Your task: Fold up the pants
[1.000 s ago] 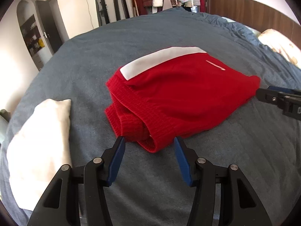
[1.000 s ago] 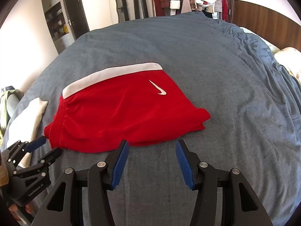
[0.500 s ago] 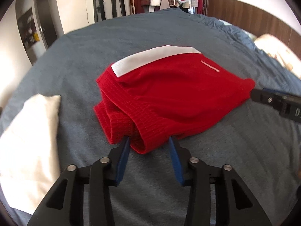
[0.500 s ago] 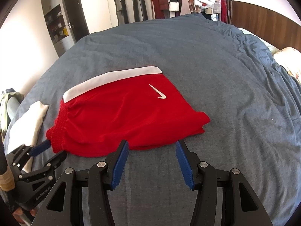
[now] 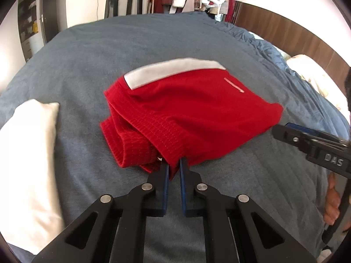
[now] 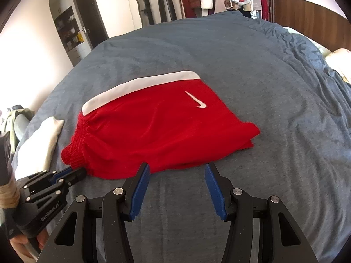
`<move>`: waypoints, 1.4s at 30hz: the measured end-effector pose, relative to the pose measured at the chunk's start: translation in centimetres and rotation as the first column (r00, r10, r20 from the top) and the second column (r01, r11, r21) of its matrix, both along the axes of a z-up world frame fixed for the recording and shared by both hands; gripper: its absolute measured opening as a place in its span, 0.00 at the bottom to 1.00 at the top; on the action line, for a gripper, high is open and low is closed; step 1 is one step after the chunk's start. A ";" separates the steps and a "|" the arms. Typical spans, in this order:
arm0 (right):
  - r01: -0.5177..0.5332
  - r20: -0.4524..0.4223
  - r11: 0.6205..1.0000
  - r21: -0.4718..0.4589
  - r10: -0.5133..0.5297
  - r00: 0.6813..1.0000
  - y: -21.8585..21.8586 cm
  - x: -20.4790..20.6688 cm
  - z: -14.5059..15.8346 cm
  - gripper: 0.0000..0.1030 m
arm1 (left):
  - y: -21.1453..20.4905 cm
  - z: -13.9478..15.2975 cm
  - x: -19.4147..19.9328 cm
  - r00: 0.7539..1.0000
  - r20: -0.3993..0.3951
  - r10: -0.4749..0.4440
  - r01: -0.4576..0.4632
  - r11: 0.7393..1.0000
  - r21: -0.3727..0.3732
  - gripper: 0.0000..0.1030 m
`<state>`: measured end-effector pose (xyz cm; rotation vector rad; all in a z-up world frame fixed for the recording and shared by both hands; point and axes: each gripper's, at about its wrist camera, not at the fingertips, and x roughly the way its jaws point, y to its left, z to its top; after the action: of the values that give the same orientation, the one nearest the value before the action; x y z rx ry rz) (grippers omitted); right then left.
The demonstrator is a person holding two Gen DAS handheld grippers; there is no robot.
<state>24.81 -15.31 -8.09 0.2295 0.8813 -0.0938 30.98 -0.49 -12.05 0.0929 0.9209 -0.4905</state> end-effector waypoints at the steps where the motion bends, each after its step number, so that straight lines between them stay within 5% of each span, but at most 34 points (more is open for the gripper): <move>1: -0.004 0.001 1.000 0.002 0.004 1.000 0.1 -0.1 0.0 0.52 | 0.3 0.4 -0.3 1.000 0.010 -0.006 0.006 1.000 0.006 0.10; 6: -0.021 0.009 1.000 0.012 0.021 1.000 0.6 -0.5 0.2 0.52 | 1.3 1.5 -0.9 0.999 0.034 -0.032 0.030 0.998 0.046 0.10; 13: -0.049 0.002 0.999 0.003 0.049 0.999 1.5 -0.8 0.2 0.52 | 1.6 -0.5 -0.6 0.999 -0.021 -0.032 0.034 0.994 0.103 0.10; 21: -0.056 -0.004 0.998 0.009 0.056 0.998 1.9 -1.1 0.2 0.52 | 2.0 -0.3 -1.5 1.000 -0.008 0.024 -0.023 0.996 0.081 0.30; 34: -0.053 0.026 0.998 0.017 0.053 0.998 3.1 -0.3 1.2 0.52 | 2.7 1.5 1.1 0.999 0.003 0.039 -0.039 0.999 0.011 0.41; 42: -0.054 0.026 0.998 0.008 0.054 0.998 3.4 0.4 1.3 0.52 | 2.7 -0.1 3.0 0.994 -0.104 0.038 -0.044 0.997 -0.055 0.45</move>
<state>25.23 -11.91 -6.76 0.2143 0.8617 -0.0366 33.98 2.23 -12.17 -0.0039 1.0071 -0.4865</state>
